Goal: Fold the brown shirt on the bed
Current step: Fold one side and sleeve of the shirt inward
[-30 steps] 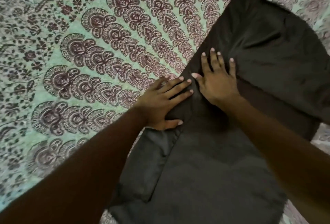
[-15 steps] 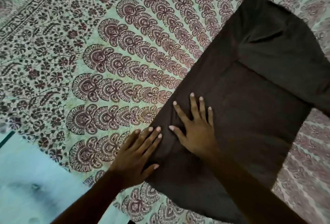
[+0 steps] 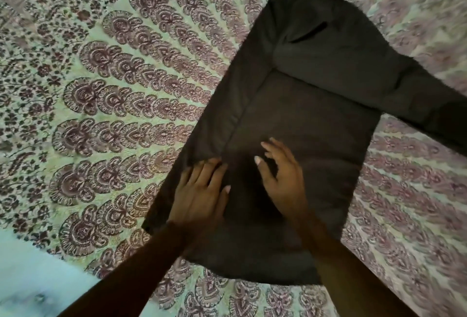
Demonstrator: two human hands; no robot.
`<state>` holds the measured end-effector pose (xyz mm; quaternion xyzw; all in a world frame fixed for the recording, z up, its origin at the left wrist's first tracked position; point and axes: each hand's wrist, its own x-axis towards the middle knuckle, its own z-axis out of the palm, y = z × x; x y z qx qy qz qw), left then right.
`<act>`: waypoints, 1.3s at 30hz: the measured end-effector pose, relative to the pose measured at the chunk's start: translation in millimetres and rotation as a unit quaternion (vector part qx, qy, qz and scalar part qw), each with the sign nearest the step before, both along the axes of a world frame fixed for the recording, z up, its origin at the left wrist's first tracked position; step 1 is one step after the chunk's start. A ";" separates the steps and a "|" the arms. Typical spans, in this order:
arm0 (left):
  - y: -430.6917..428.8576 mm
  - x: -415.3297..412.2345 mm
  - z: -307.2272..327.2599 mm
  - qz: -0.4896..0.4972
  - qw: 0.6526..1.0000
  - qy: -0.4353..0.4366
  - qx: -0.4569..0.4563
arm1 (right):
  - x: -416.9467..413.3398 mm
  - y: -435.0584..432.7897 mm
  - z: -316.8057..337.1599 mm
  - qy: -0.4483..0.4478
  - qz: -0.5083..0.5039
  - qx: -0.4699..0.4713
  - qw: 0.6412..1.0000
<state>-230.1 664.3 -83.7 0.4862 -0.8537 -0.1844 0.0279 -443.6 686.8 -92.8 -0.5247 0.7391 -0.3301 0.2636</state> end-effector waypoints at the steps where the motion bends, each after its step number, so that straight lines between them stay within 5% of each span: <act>1: -10.8 -21.6 1.3 -0.015 1.000 0.000 0.002 | -18.4 -2.6 1.9 -0.022 -0.036 -0.001 0.999; 9: -77.3 -199.9 19.2 -0.158 0.987 -0.026 0.003 | -180.5 -1.3 15.6 -0.124 -0.268 0.007 0.955; 17: -101.0 -328.0 28.4 -0.177 0.981 -0.077 0.010 | -316.3 -6.5 30.5 -0.058 -0.344 0.049 0.936; 21: -116.3 -355.8 11.0 -0.139 0.980 -0.132 0.058 | -361.4 -24.1 24.1 0.007 -0.379 0.093 0.921; 27: -117.0 -365.4 -4.0 -0.102 0.979 -0.146 0.102 | -406.6 -34.0 22.3 0.034 -0.502 0.252 0.827; 33: -118.0 -368.4 -7.5 -0.086 0.981 -0.145 0.095 | -435.6 -20.2 9.7 0.007 -0.540 0.258 0.801; 39: -119.8 -371.9 -8.9 -0.070 0.983 -0.146 0.084 | -432.1 -19.6 23.2 -0.072 -0.572 0.114 0.809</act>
